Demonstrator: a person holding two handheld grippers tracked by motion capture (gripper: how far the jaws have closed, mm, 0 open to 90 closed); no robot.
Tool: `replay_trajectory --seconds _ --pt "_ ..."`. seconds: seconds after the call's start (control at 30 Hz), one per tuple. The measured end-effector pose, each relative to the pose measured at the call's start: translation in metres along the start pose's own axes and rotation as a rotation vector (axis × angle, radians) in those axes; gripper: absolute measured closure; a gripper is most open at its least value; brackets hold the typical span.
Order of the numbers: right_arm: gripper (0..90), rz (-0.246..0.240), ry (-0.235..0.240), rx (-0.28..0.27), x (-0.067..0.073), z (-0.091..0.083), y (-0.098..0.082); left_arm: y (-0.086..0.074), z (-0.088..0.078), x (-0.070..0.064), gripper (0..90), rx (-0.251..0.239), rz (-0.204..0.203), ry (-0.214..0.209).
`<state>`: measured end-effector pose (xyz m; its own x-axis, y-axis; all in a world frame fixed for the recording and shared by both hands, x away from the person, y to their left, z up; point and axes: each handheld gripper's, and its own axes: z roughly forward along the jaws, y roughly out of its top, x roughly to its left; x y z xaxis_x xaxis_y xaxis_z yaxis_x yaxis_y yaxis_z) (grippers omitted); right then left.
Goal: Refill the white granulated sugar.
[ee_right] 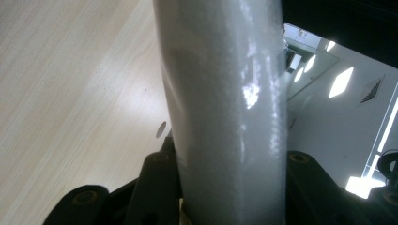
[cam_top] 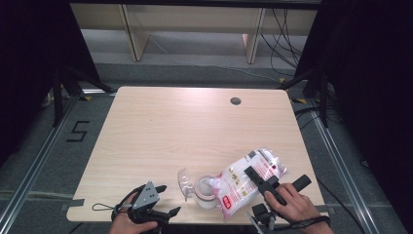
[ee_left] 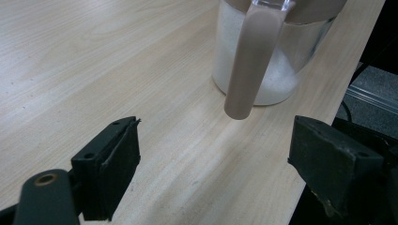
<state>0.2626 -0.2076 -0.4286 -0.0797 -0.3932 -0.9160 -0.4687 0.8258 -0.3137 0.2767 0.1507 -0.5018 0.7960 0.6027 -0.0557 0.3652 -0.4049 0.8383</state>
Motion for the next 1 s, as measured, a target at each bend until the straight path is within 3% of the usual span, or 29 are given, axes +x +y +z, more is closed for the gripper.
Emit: replay_trajectory --seconds 0.07,0.3,0.33,0.43,0.6,0.63,1.0 --pt "69.7 0.003 -0.001 0.000 0.0000 -0.0002 -0.0001 -0.0002 0.0004 -0.0009 16.2 -0.005 -0.013 0.001" --pt "69.9 0.022 -0.008 0.007 0.0015 -0.0016 -0.0005 0.0000 0.0000 0.0000 16.2 0.000 -0.001 0.000" --pt "69.9 0.016 -0.003 0.002 0.0008 -0.0015 -0.0005 -0.0002 0.0005 -0.0009 16.2 -0.006 -0.013 0.001" --pt "69.9 -0.002 -0.009 -0.006 -0.0008 -0.0007 -0.0007 0.0002 0.0000 0.0005 16.2 0.000 0.008 -0.001" --pt "70.0 0.026 -0.008 0.006 0.0017 -0.0015 -0.0005 0.0000 0.0003 -0.0002 16.2 -0.003 -0.004 0.000" --pt "70.0 -0.004 -0.007 -0.009 -0.0009 -0.0002 -0.0005 -0.0002 0.0002 -0.0002 16.2 0.002 -0.007 0.004" --pt "70.3 0.025 0.005 -0.013 0.0011 0.0001 -0.0017 -0.0003 0.0003 -0.0003 16.2 0.001 -0.007 0.004"
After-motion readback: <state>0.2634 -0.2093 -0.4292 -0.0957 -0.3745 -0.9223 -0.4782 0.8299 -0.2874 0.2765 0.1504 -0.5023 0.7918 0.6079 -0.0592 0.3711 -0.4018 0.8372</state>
